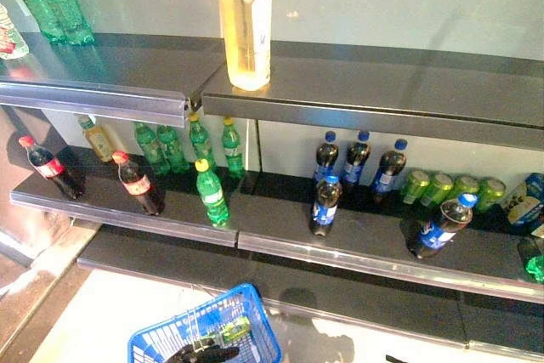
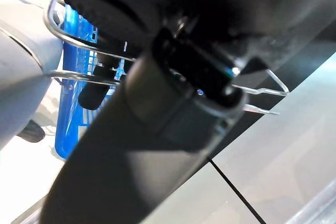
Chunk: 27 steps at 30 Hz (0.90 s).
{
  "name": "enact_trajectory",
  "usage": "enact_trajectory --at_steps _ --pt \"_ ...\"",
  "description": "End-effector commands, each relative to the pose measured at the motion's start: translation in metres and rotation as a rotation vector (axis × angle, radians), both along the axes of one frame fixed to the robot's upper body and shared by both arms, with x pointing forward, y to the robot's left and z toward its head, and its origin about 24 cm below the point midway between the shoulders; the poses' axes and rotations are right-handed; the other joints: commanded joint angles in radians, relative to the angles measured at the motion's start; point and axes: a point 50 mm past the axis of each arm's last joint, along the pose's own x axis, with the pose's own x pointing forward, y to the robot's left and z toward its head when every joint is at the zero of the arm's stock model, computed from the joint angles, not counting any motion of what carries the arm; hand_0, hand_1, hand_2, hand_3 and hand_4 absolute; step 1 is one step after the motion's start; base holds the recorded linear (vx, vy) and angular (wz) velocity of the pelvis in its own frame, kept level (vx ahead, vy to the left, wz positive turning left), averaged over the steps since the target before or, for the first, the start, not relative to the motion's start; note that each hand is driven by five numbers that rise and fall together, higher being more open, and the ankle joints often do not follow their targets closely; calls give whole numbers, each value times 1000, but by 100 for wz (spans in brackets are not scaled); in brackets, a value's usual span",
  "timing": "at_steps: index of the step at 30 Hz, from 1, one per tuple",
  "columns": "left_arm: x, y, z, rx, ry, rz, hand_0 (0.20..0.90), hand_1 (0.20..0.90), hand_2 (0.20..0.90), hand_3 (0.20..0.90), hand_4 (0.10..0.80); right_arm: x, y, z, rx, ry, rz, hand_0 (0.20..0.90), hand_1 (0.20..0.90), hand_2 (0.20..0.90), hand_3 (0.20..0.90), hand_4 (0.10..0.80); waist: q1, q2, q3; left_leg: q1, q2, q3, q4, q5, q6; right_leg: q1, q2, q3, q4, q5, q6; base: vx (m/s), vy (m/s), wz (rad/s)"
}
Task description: Pick up the drink and place into the basket.
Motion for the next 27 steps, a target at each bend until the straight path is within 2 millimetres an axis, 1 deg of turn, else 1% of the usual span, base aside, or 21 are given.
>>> enact_trajectory --at_steps 1,16,19,27 --pt "44 11 16 31 -188 -56 300 300 300 200 100 26 -12 7 -22 -58 10 900 900 900 900 800 29 -29 18 37 -74 42 3 -84 78 -20 31 4 4 16 -29 0 0 0" --pt "46 12 17 25 -197 -56 300 300 300 200 100 26 -12 7 -19 -57 13 900 900 900 900 800 32 -30 17 37 -71 41 2 -84 77 -21 31 2 5 16 -28 0 0 0" --pt "48 12 18 24 -201 -51 300 300 300 200 100 26 -11 7 -18 -57 17 900 900 900 900 800 32 -29 20 37 -67 41 4 -82 76 -21 33 -1 7 14 -30 -4 -36 0" --pt "44 10 16 29 -192 -56 300 300 300 200 100 28 -11 7 -18 -58 18 900 900 900 900 800 35 -25 23 36 -59 36 6 -78 71 -18 42 -7 10 6 -38 0 -34 0"
